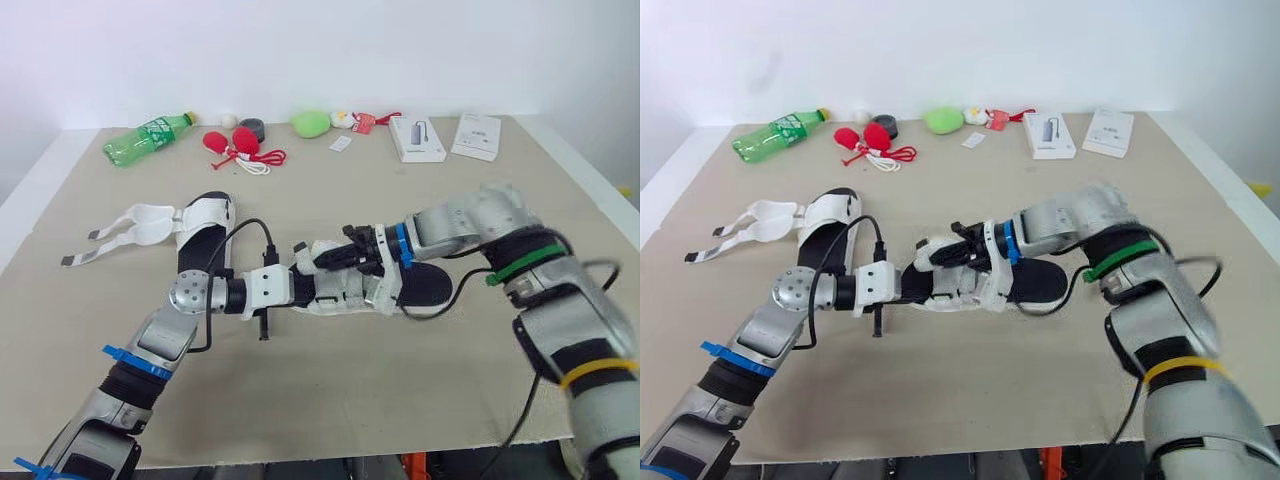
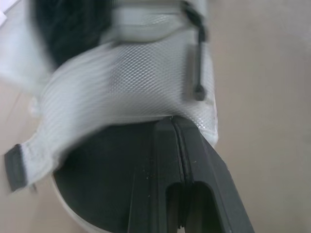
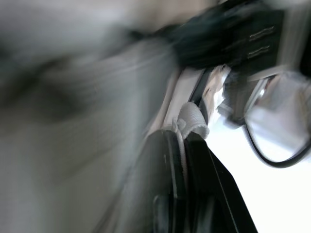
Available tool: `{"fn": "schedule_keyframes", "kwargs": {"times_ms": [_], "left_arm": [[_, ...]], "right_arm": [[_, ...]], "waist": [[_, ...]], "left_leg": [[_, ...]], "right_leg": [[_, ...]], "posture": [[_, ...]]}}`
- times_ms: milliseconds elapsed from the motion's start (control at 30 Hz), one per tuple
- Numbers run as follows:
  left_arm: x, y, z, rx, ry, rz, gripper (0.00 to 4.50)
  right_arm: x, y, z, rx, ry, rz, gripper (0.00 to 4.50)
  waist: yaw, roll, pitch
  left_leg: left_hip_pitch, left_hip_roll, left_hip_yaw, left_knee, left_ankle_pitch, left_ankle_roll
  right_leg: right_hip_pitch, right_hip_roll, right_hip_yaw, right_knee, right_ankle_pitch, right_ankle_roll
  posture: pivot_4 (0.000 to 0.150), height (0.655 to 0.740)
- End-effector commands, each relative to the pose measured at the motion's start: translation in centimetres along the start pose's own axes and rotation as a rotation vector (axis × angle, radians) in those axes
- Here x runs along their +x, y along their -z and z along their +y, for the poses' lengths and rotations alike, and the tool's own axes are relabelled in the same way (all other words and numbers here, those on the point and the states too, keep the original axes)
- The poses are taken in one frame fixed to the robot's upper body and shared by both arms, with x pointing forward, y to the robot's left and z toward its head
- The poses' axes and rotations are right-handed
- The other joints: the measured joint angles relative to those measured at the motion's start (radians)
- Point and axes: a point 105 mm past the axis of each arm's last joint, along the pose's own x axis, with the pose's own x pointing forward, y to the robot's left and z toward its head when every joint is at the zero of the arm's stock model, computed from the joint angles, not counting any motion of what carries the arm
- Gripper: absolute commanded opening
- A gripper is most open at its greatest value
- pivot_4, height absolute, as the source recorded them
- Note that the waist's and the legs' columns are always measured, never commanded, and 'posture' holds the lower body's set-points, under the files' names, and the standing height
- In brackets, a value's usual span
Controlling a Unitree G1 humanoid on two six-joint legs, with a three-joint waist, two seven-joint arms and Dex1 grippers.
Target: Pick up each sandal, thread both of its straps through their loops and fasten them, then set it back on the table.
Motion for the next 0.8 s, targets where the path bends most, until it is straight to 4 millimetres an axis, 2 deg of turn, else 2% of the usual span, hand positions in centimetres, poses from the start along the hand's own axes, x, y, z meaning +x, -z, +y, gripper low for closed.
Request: {"fn": "schedule_keyframes", "kwargs": {"times_ms": [33,167,333,433,600,700,733,767,800], "left_arm": [[0.3,1.3,-1.9,-0.043,0.075,0.049,0.0],[0.3,1.4,-1.9,-0.043,0.075,0.053,0.0],[0.3,1.5,-2.1,-0.043,0.082,0.056,0.0],[0.4,1.5,-2.1,-0.043,0.086,0.056,0.0],[0.6,1.4,-2.0,-0.04,0.093,0.052,0.0],[0.6,1.5,-2.0,-0.04,0.096,0.053,0.0],[0.6,1.5,-2.0,-0.041,0.097,0.054,0.0],[0.6,1.5,-2.0,-0.041,0.098,0.055,0.0],[0.6,1.6,-2.0,-0.041,0.098,0.056,0.0]], "right_arm": [[-1.0,0.7,-0.5,-0.123,0.158,-0.013,0.05],[-1.8,0.1,-1.7,-0.081,0.261,-0.073,0.05],[-2.6,-0.5,-3.0,0.09,0.317,-0.142,0.05],[-2.6,-0.5,-3.4,0.212,0.316,-0.157,0.05],[-2.7,-0.6,-3.0,0.24,0.259,-0.158,0.05],[-2.9,-1.0,-2.2,0.26,0.192,-0.172,1.13],[-2.9,-1.0,-2.1,0.254,0.183,-0.175,1.66],[-2.8,-1.0,-2.1,0.262,0.18,-0.175,1.93],[-2.9,-1.0,-2.2,0.266,0.183,-0.175,2.56]], "waist": [[0.002,-0.001,0.0],[0.002,-0.001,0.0],[-0.003,-0.001,0.0],[-0.004,-0.001,0.0],[-0.005,-0.001,0.0],[-0.005,0.0,0.0],[-0.005,0.0,0.0],[-0.005,0.0,0.0],[-0.005,0.0,0.0]], "left_leg": [[0.0,0.0,0.0,-0.003,0.001,0.0],[0.001,0.0,0.001,-0.004,0.001,0.001],[0.002,-0.001,0.0,-0.004,0.001,0.003],[0.002,-0.001,0.0,-0.004,0.001,0.004],[0.004,-0.001,0.0,-0.005,0.002,0.005],[0.004,-0.001,0.0,-0.005,0.002,0.005],[0.004,-0.001,0.0,-0.005,0.002,0.005],[0.004,-0.001,0.0,-0.005,0.002,0.005],[0.004,-0.001,0.0,-0.006,0.002,0.005]], "right_leg": [[0.0,0.0,0.0,0.0,-0.001,0.0],[0.002,0.0,0.001,-0.001,-0.001,0.0],[0.004,0.0,0.002,-0.001,-0.001,0.001],[0.004,0.0,0.002,-0.001,-0.001,0.001],[0.005,0.001,0.002,-0.001,-0.001,0.001],[0.005,0.001,0.002,-0.001,-0.001,0.001],[0.005,0.001,0.002,-0.001,-0.001,0.001],[0.005,0.001,0.002,-0.001,-0.001,0.001],[0.005,0.001,0.002,-0.001,-0.001,0.0]], "posture": [[0.15,0.74],[0.15,0.74],[0.15,0.74],[0.15,0.74],[0.15,0.74],[0.15,0.74],[0.15,0.74],[0.15,0.74],[0.15,0.74]]}}
